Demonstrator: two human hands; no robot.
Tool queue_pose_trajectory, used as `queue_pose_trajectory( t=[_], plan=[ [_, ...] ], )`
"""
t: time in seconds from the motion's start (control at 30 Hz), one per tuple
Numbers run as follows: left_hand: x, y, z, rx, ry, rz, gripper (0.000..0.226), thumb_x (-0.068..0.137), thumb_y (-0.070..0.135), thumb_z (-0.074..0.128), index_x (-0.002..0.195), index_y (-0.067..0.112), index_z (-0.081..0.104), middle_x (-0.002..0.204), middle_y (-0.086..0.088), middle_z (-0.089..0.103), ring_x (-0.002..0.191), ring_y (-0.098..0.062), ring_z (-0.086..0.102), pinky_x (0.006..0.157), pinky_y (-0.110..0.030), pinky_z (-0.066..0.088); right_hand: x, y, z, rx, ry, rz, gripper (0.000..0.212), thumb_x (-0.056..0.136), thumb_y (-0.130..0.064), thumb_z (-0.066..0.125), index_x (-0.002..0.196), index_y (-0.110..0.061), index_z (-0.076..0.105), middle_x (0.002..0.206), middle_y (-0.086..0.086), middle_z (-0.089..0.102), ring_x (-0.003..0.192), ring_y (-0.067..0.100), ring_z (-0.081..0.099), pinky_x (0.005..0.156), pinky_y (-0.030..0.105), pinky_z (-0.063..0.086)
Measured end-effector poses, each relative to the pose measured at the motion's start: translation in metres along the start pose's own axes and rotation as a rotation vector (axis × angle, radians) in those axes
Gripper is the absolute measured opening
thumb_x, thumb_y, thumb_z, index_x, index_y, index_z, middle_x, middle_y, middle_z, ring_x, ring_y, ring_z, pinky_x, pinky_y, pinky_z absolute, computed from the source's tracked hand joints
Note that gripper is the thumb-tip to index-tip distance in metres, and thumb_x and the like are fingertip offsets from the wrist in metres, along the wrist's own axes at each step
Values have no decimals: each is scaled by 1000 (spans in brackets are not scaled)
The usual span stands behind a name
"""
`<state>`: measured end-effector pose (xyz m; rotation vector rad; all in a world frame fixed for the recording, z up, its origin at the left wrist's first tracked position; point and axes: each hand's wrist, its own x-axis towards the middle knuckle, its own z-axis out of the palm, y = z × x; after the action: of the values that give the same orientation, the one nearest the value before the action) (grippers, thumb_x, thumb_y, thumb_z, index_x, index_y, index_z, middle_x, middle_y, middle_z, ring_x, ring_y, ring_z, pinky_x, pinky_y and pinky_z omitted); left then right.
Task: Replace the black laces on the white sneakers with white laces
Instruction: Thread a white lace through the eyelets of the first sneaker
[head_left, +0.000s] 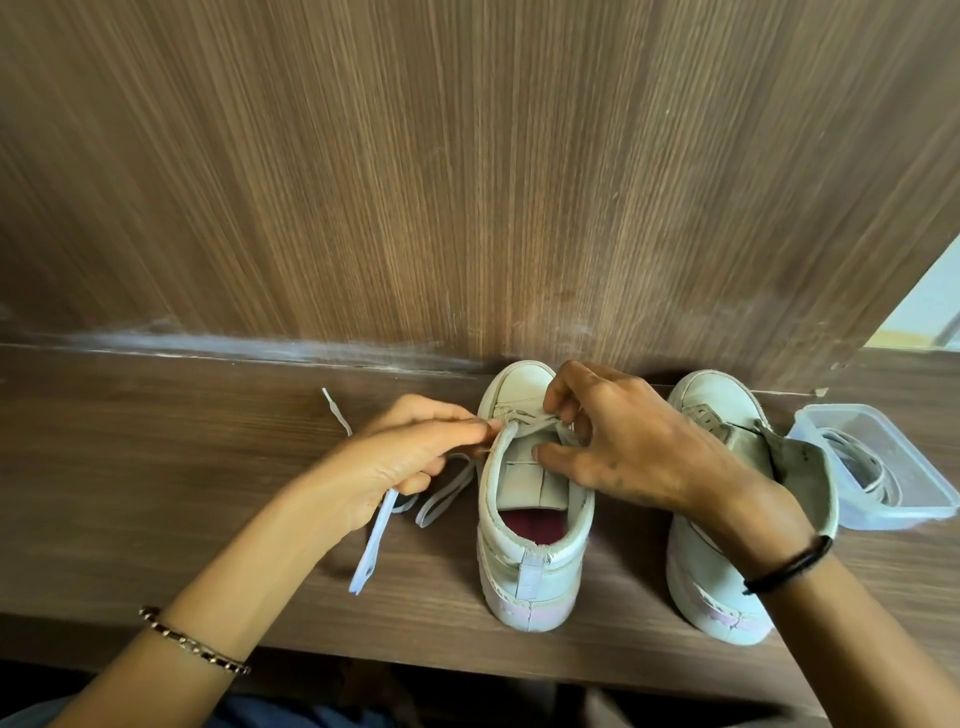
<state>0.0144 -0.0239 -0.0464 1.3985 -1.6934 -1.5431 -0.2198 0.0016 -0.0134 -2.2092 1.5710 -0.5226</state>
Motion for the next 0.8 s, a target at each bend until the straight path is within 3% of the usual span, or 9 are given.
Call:
queue_pose_trajectory(
  t=[0.13,0.23,0.33,0.47,0.57,0.67,0.8],
  plan=[
    [-3,2,4,15,16,25,56,83,61,69,103,9,72,86,-2,61,70,-17,51,49,-17,37,1,0,1,-45,25,-112,26,85,-35,75,108,-28,65,100,-16,49,84,2,55,76,26,51],
    [-4,8,9,-82,26,-20,32,96,36,65,98,5,72,73,4,62,53,0,54,45,-11,39,1,-3,3,-91,62,-184,23,85,-32,72,108,-30,69,104,-16,55,90,2,55,76,33,55],
    [-4,10,12,-191,7,-68,22,101,24,59,102,3,67,64,6,61,46,1,54,43,-11,40,-1,-11,7,-220,170,-193,17,86,-29,70,102,-32,71,105,-15,62,104,10,58,69,40,57],
    [-6,11,11,-201,-3,-96,30,101,25,60,110,-2,68,66,5,62,48,0,56,44,-12,41,-2,-18,10,-432,249,-173,10,88,-37,65,89,-32,73,97,-15,66,100,12,60,57,30,44],
    [-7,12,10,-215,-17,-99,31,101,25,60,111,-3,68,66,5,63,50,0,57,45,-12,43,-3,-21,7,-494,261,-116,17,86,-37,63,98,-29,72,106,-13,66,101,18,64,57,30,41],
    [-9,14,12,-240,-34,-69,20,103,20,56,100,3,66,58,10,64,47,2,58,44,-11,43,-5,-25,4,-456,241,-43,25,89,-32,62,113,-26,58,115,-10,58,99,25,64,61,33,39],
    [-11,17,13,-186,-46,-35,21,104,19,54,99,2,63,60,5,59,45,1,54,43,-11,41,-4,-26,6,-442,226,-30,9,90,-28,58,96,-25,64,104,-7,64,90,31,66,64,34,46]
  ],
)
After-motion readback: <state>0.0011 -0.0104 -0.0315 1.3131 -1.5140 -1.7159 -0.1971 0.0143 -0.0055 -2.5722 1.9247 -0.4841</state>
